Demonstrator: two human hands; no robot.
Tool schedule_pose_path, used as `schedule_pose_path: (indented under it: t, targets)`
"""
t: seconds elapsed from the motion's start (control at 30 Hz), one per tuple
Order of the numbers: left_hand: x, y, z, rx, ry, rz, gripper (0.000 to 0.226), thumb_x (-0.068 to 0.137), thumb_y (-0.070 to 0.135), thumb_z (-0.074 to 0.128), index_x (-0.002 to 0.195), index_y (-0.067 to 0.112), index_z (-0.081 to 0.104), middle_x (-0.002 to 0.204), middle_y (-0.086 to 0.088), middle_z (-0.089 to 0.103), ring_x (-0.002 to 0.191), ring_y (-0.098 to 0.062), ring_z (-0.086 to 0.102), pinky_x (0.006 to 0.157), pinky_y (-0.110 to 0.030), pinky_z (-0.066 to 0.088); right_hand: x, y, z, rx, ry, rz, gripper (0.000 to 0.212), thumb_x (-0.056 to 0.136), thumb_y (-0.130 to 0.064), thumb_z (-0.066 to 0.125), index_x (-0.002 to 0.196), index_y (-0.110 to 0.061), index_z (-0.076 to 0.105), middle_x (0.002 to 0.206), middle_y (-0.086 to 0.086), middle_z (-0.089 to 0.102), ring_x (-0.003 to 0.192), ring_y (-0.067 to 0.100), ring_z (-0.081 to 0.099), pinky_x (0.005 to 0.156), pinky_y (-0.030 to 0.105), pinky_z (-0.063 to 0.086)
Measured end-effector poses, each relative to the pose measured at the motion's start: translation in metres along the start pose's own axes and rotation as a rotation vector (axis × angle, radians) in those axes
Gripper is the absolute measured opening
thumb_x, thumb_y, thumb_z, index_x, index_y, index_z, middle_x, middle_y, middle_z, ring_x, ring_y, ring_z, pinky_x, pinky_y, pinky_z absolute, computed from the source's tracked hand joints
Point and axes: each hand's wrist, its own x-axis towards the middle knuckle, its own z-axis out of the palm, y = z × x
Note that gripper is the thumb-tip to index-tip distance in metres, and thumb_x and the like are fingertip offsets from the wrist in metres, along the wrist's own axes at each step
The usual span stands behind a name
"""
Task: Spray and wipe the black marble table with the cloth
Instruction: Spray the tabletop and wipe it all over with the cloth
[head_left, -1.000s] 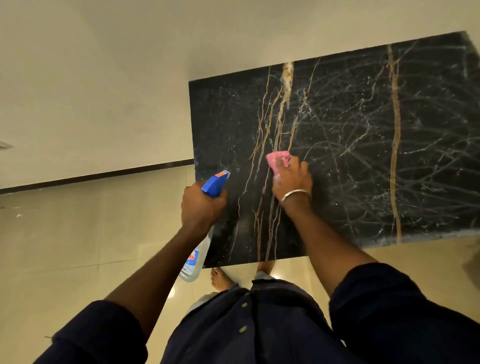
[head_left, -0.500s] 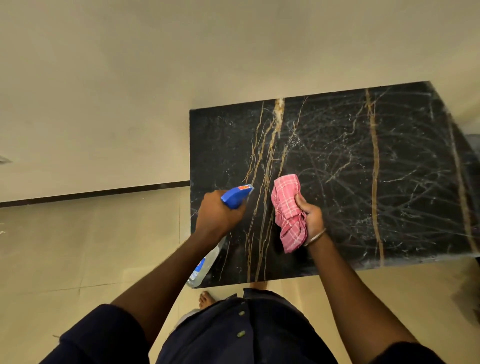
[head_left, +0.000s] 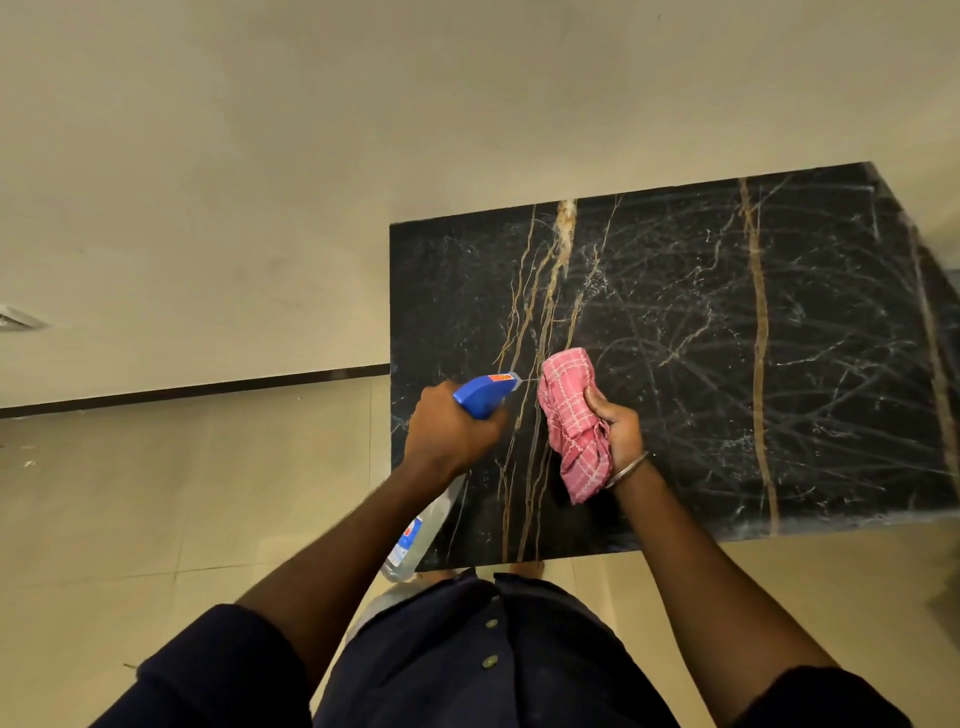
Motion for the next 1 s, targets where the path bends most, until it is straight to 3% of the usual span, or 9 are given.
schedule_pose_path:
  t: [0.13,0.27,0.4,0.47,0.6,0.8,0.87,0.93,1.0]
  targets:
    - [0.007,-0.007,0.003,0.054,-0.042,-0.020,0.019,0.082,0.030,0.072,0.088,0.018,0.059,0.064,0.002,0.058,0.056,-0.009,0.056,0.055,-0.018,0.043,0.004,0.005,0.003,-0.058,0.091,-0.001,0.052,0.083,-0.025,0.057,0.132,-0.009,0.052,0.120,0.018,0.064,0.100,0.031,0.065,0.090,0.046,0.050]
    - [0.023,-0.014,-0.007,0.023,-0.031,-0.028,0.021,0.084,0.031,0.070,0.093,0.016,0.058,0.070,-0.002,0.060,0.061,-0.011,0.057,0.059,-0.021,0.046,0.020,0.007,0.009,-0.240,0.299,-0.137,0.044,0.091,-0.013,0.056,0.134,-0.006,0.052,0.126,0.020,0.061,0.108,0.033,0.061,0.100,0.051,0.046]
    - [0.042,-0.029,-0.021,-0.006,0.001,-0.077,0.027,0.085,0.032,0.069,0.098,0.010,0.061,0.075,-0.006,0.063,0.067,-0.016,0.060,0.068,-0.028,0.052,0.035,0.007,0.010,-1.336,0.782,-0.482,0.040,0.086,-0.026,0.060,0.125,-0.017,0.063,0.110,0.009,0.061,0.099,0.028,0.058,0.087,0.039,0.051]
    - [0.049,-0.037,-0.028,0.003,0.014,-0.105,0.028,0.085,0.033,0.069,0.098,0.011,0.060,0.074,-0.005,0.062,0.066,-0.015,0.060,0.067,-0.027,0.051,0.042,0.013,0.009,-1.802,0.873,-0.527,0.042,0.084,-0.027,0.061,0.125,-0.019,0.061,0.112,0.014,0.053,0.098,0.032,0.050,0.078,0.039,0.046]
    - [0.064,-0.049,-0.043,0.025,0.029,-0.131,0.022,0.085,0.031,0.070,0.092,0.014,0.058,0.069,0.000,0.058,0.061,-0.012,0.056,0.061,-0.021,0.045,0.075,0.042,0.036,-2.023,0.824,-0.518,0.047,0.082,-0.033,0.057,0.128,-0.021,0.053,0.114,0.014,0.048,0.093,0.029,0.046,0.069,0.035,0.042]
    - [0.086,-0.055,-0.057,0.050,0.016,-0.097,0.021,0.085,0.033,0.069,0.090,0.018,0.056,0.066,0.005,0.054,0.059,-0.009,0.053,0.056,-0.018,0.040,0.112,0.091,0.092,-2.298,0.121,-0.631,0.047,0.088,-0.036,0.054,0.132,-0.022,0.048,0.118,0.012,0.052,0.095,0.026,0.050,0.075,0.036,0.049]
    - [0.097,-0.056,-0.061,0.045,0.012,-0.093,0.021,0.085,0.033,0.069,0.091,0.018,0.055,0.067,0.005,0.054,0.060,-0.009,0.054,0.056,-0.018,0.040,0.116,0.075,0.085,-2.344,0.009,-0.654,0.047,0.086,-0.035,0.056,0.131,-0.026,0.047,0.121,0.011,0.051,0.096,0.027,0.051,0.073,0.038,0.051]
    - [0.107,-0.058,-0.063,0.039,-0.004,-0.099,0.021,0.086,0.031,0.069,0.092,0.014,0.057,0.067,0.002,0.055,0.061,-0.011,0.055,0.057,-0.019,0.041,0.117,0.049,0.067,-2.343,0.107,-0.697,0.045,0.083,-0.031,0.058,0.127,-0.025,0.050,0.116,0.012,0.052,0.092,0.030,0.051,0.069,0.037,0.051]
    - [0.117,-0.059,-0.064,0.030,-0.016,-0.104,0.024,0.086,0.031,0.068,0.095,0.012,0.059,0.069,0.000,0.057,0.061,-0.012,0.056,0.058,-0.020,0.042,0.119,0.016,0.045,-2.298,0.372,-0.671,0.047,0.080,-0.028,0.060,0.126,-0.021,0.052,0.112,0.015,0.052,0.090,0.032,0.051,0.067,0.038,0.052]
